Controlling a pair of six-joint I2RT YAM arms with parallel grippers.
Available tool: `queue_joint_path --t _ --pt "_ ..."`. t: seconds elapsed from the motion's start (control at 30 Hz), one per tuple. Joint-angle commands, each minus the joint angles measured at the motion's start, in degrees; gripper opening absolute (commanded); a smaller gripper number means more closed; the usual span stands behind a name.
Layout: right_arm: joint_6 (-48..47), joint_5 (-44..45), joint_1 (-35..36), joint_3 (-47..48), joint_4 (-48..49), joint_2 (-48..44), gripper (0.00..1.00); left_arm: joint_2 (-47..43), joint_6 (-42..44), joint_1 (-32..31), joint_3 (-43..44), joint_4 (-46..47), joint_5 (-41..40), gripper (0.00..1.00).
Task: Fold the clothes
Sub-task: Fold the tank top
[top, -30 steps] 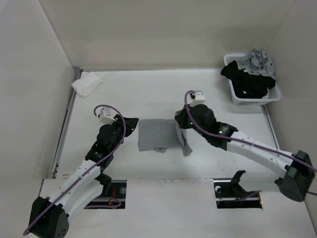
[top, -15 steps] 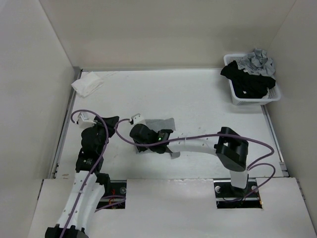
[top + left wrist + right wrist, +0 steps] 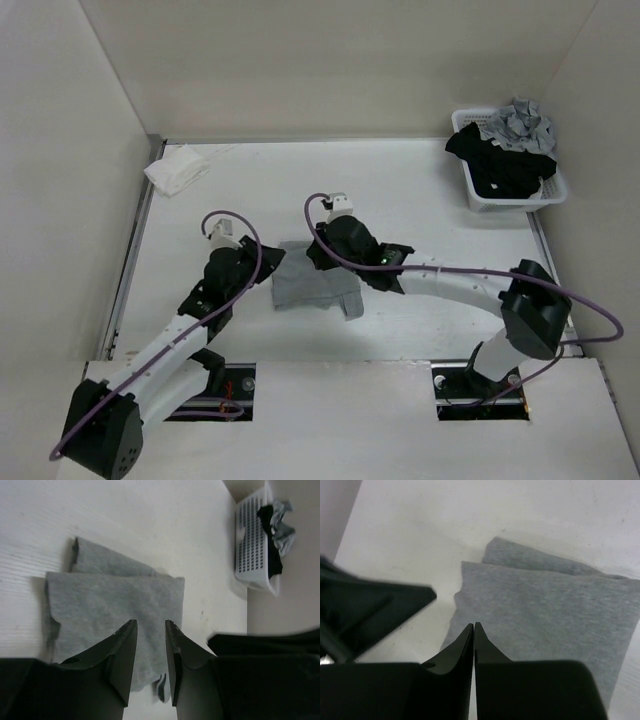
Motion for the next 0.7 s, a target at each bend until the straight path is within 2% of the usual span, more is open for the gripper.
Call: queue_joint_path --t 0.0,0.13,0.27,0.67 --pt "4.92 -10.09 -3.15 -2.45 10.88 5.74 0.05 2.52 -0.47 -5.78 -1.11 6.63 -5.65 0.26" --pt "8.61 -15.55 -5.26 -1.22 17.22 12.86 0.04 2.88 -3.18 -8.78 -4.98 6.54 -9.00 0.20" --pt "11.96 -17.93 -6.14 0.97 21.35 18.84 0.04 2.96 -5.21 -10.10 -8.50 6.10 -10.06 0.19" --pt "19.87 -16.62 -10.71 6.08 25.93 29.75 0.04 9.12 -7.94 -12.83 -13.77 6.72 -11.20 0.19"
